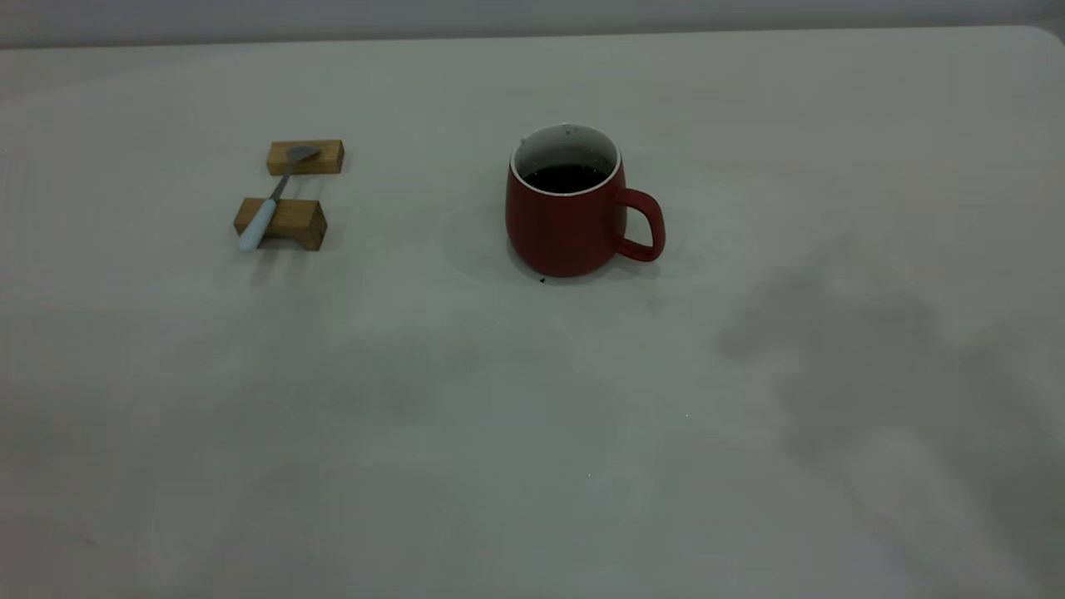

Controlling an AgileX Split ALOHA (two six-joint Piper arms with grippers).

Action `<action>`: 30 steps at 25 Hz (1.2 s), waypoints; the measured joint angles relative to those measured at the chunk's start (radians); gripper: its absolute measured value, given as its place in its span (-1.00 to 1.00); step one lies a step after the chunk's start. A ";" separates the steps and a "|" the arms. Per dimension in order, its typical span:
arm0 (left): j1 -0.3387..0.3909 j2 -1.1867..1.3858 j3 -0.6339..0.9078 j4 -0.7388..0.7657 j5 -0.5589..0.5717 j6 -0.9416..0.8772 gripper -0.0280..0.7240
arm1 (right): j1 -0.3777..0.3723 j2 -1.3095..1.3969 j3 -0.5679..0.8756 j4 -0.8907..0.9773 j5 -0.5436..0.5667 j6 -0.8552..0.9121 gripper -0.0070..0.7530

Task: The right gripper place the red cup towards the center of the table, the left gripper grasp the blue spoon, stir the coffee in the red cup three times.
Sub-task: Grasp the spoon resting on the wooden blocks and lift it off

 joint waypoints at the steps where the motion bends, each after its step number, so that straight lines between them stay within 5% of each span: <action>1: 0.000 0.000 0.000 0.000 0.000 0.000 0.61 | 0.000 -0.072 0.056 -0.021 0.003 0.035 0.61; 10: 0.000 0.000 0.000 0.000 0.000 0.000 0.61 | -0.015 -0.756 0.435 -0.153 0.019 0.317 0.61; 19: 0.000 0.000 0.000 0.000 0.000 0.000 0.61 | -0.195 -1.248 0.734 -0.164 -0.024 0.404 0.60; 30: 0.000 0.000 0.000 0.000 0.000 0.000 0.61 | -0.243 -1.377 0.822 -0.197 -0.053 0.406 0.58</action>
